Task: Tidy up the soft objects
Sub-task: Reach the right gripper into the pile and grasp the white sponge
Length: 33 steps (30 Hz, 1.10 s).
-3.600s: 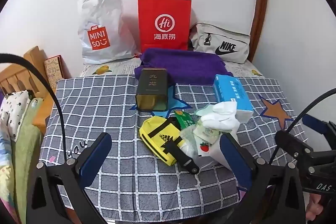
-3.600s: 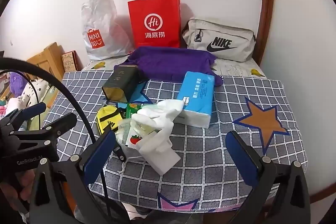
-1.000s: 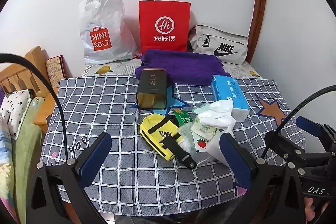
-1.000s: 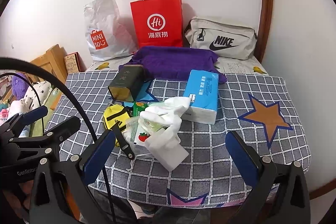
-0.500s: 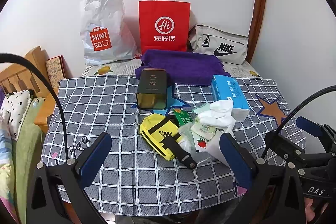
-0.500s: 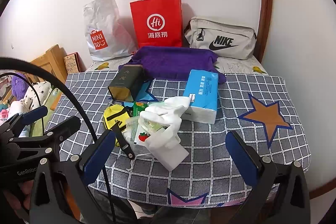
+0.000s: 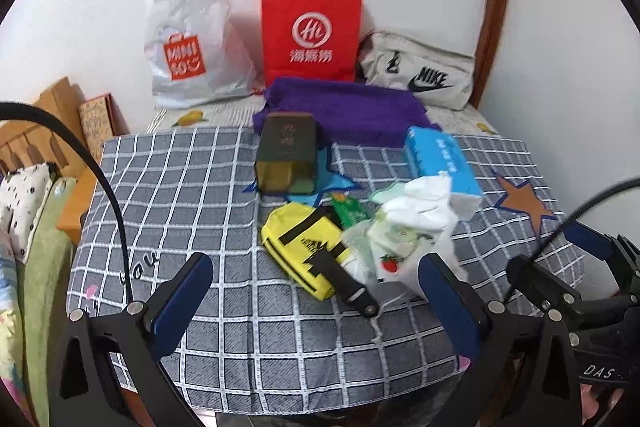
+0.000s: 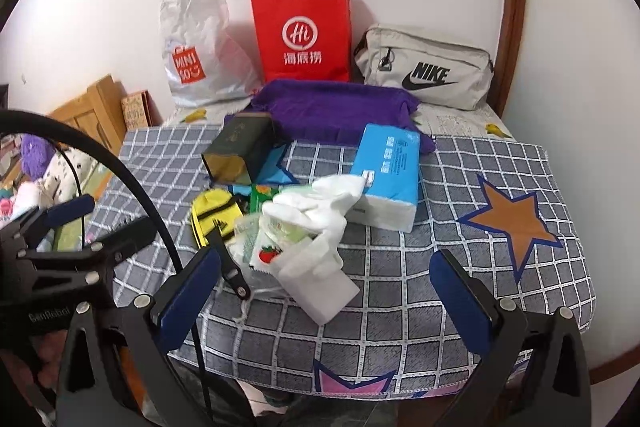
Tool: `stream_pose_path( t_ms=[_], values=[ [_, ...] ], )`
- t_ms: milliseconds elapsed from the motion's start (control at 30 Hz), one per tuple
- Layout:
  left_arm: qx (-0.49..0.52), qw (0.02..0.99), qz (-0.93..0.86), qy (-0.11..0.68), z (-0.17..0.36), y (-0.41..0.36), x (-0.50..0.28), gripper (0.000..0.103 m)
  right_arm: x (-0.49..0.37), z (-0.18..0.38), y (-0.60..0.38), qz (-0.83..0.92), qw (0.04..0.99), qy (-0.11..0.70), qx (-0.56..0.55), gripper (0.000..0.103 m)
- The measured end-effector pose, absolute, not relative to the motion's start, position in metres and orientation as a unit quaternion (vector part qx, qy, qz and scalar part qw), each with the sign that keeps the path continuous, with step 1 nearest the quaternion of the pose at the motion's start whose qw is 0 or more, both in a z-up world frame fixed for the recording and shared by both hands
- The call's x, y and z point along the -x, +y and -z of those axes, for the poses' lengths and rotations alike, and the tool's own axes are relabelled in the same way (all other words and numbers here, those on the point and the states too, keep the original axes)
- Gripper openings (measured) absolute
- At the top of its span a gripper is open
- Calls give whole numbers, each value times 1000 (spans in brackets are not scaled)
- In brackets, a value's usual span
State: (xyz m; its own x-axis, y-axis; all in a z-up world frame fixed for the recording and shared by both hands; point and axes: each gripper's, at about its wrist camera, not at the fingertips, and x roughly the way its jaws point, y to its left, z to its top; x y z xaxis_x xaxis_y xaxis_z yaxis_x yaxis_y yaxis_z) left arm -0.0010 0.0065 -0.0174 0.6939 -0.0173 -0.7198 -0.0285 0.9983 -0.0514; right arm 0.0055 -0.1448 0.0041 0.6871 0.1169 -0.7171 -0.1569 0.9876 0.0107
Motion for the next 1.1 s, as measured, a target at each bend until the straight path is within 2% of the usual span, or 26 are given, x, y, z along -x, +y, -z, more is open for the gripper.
stream_pose_path(
  t_ms=[467,900,1000,1100],
  values=[
    [61,891,-18,449,70,30,-27,103,-37,88,-146,-107,891,440,45,100],
    [79,881,-9,467,93,32,-49,103,-62,127,-158,-144,870,471,6,100],
    [86,877,-12,473,99,36,-54,103,-67,130,-160,-149,874,463,-1,99],
    [91,874,1,476,106,41,-58,103,-68,132,-158,-167,875,455,-8,89]
  ],
)
